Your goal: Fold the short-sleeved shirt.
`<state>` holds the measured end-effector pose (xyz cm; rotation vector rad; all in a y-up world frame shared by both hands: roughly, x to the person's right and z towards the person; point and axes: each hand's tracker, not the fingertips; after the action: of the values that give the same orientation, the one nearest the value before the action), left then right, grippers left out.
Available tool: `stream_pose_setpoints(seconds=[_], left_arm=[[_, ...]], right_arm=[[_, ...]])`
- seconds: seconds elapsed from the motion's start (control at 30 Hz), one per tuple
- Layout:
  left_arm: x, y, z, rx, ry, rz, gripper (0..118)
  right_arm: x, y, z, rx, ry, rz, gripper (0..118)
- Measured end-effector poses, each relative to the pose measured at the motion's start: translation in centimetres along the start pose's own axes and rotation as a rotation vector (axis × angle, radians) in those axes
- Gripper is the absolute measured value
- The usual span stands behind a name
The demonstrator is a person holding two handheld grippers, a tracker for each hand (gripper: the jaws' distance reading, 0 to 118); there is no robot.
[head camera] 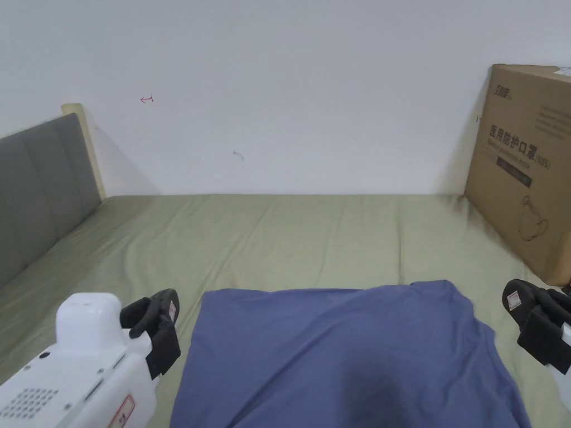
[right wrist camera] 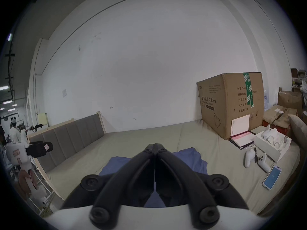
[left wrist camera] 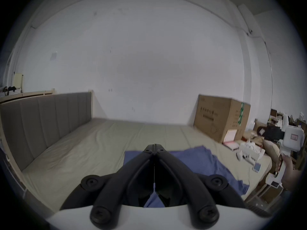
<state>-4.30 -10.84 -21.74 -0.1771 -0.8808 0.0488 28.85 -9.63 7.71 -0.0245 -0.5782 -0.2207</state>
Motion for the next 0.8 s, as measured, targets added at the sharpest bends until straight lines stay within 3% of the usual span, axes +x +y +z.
stream_pose_setpoints(seconds=[0.07,0.23,0.3,0.33,0.37,0.4,0.43,0.57,0.6,0.67,0.7,0.8], left_arm=[[-1.4,0.6,-2.3,-0.166,0.019,0.011,0],[-6.9,-3.7,-9.0,-0.916,0.036,0.148,0],[-8.0,-6.6,-9.5,-1.016,-0.019,0.144,7],[-8.6,-8.0,-9.7,-1.047,-0.017,0.144,39],[-8.8,-9.1,-9.7,-1.071,-0.002,0.141,79],[-8.9,-10.4,-9.4,-1.092,0.003,0.121,107],[-9.1,-11.7,-9.5,-1.111,-0.004,0.111,110],[-9.5,-14.1,-9.2,-1.056,-0.017,0.128,106],[-9.5,-14.7,-9.2,-1.052,-0.007,0.123,98],[-9.3,-15.6,-9.1,-1.068,-0.070,0.129,28],[-9.1,-16.1,-9.0,-1.089,-0.098,0.137,10],[-7.4,-16.3,-7.8,-1.002,-0.022,-0.119,7]], right_arm=[[0.4,0.0,-0.9,-0.036,-0.014,0.008,0],[1.2,-0.9,-2.4,-0.175,0.017,-0.084,0],[1.5,-1.7,-2.6,-0.207,0.014,-0.088,0],[1.6,-2.1,-2.7,-0.227,0.013,-0.088,0],[1.8,-2.3,-2.8,-0.241,0.012,-0.086,0],[1.9,-2.6,-2.9,-0.263,0.014,-0.086,0],[2.0,-3.0,-2.9,-0.280,0.015,-0.085,0],[2.4,-3.9,-2.7,-0.321,0.011,-0.082,0],[2.5,-4.1,-2.7,-0.331,0.008,-0.084,0],[3.0,-4.4,-2.7,-0.352,-0.002,-0.091,0],[3.2,-4.6,-2.7,-0.361,-0.007,-0.094,0],[4.3,-4.8,-2.3,-0.373,-0.024,-0.108,0]])
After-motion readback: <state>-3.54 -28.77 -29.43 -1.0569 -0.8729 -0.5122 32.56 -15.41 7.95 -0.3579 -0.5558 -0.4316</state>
